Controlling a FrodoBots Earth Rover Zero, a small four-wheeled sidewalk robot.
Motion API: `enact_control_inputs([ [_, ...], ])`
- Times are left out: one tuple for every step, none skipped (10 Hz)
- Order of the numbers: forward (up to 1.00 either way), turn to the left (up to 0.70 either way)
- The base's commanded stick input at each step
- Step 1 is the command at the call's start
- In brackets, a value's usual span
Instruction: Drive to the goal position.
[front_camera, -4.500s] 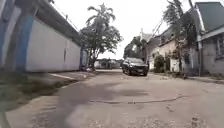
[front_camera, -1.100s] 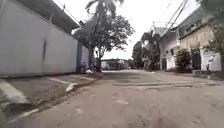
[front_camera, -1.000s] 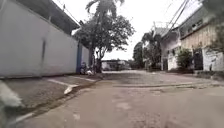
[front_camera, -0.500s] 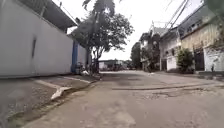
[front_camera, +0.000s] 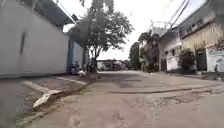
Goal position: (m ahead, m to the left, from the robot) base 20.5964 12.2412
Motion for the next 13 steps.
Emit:
enact_control_inputs([
  [0.85,0.00],
  [0.85,0.00],
  [0.85,0.00],
  [0.85,0.00],
  [0.85,-0.26],
  [0.85,-0.34],
  [0.85,-0.31],
  [0.85,0.00],
  [0.85,0.00],
  [0.85,0.00],
  [0.85,0.00],
  [0.85,-0.04],
  [0.85,-0.28],
])
